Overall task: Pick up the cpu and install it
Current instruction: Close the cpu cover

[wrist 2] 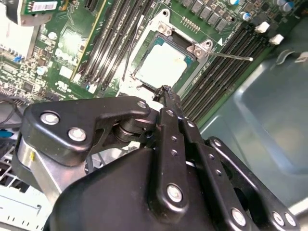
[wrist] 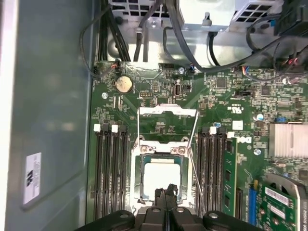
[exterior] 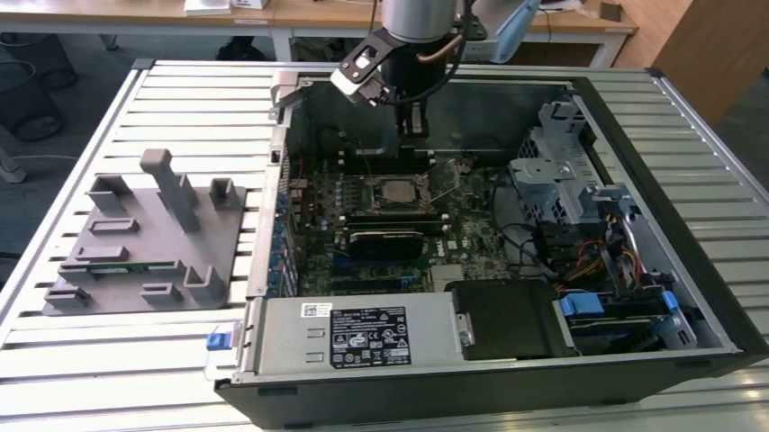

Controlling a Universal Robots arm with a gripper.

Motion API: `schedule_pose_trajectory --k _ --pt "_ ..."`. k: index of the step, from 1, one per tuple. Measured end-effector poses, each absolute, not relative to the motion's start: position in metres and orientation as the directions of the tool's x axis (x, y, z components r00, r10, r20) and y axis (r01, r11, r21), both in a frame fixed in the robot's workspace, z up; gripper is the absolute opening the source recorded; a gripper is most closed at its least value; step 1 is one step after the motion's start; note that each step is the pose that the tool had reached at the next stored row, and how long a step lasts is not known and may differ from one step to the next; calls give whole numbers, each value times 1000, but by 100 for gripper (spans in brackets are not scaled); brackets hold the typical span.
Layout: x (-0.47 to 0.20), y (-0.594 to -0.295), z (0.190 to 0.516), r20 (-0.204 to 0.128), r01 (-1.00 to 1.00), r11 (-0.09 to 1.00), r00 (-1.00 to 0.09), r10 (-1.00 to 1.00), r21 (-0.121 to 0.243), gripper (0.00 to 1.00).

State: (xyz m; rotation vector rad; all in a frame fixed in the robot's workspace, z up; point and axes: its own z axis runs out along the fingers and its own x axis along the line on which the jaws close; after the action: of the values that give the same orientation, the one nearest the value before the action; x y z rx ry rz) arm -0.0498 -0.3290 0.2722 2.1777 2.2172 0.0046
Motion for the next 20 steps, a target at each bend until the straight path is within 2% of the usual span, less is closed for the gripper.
schedule_pose_trajectory --k 20 --pt "-37 -341 278 -24 1000 18 -18 1000 25 11"
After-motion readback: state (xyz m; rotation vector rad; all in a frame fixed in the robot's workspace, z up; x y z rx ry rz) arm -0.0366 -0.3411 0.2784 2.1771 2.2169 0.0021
